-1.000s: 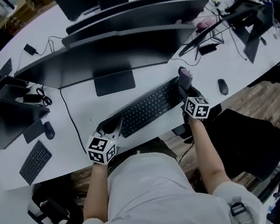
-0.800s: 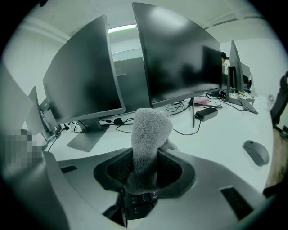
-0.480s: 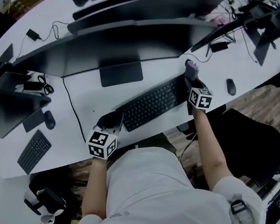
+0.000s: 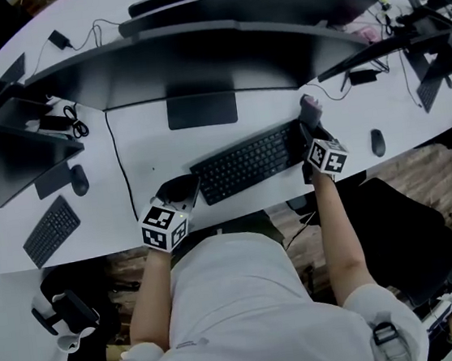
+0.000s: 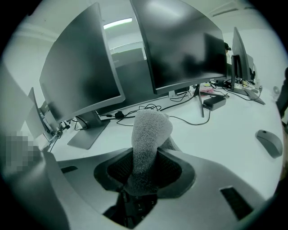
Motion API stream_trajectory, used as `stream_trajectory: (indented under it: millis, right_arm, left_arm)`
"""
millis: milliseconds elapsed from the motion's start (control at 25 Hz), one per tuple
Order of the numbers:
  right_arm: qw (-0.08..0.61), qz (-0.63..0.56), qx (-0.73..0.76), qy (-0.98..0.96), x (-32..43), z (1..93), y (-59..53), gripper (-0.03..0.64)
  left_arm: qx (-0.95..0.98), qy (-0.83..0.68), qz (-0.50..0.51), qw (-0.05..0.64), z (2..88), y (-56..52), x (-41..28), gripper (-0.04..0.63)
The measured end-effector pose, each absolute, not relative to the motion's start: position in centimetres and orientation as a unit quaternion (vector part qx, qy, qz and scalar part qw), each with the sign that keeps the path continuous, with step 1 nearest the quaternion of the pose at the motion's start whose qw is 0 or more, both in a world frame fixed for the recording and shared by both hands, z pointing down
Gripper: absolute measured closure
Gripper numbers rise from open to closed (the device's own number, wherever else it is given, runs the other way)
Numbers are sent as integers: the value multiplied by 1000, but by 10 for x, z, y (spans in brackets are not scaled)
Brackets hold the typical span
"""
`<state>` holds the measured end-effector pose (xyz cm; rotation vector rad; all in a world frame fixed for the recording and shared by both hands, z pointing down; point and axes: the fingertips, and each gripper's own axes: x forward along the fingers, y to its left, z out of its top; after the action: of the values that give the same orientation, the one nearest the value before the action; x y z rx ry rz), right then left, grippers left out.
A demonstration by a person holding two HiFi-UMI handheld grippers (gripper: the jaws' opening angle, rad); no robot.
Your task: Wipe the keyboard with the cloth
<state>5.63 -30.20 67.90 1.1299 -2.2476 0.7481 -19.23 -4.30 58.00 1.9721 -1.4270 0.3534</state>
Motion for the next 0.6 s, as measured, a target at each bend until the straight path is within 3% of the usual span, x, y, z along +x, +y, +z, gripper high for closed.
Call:
stream_trajectory:
  millis: [600]
  right_arm:
    - [254, 286, 361, -850, 6, 678, -249, 469]
  left_arm:
    - [733, -570, 124, 350, 589, -8, -193, 594]
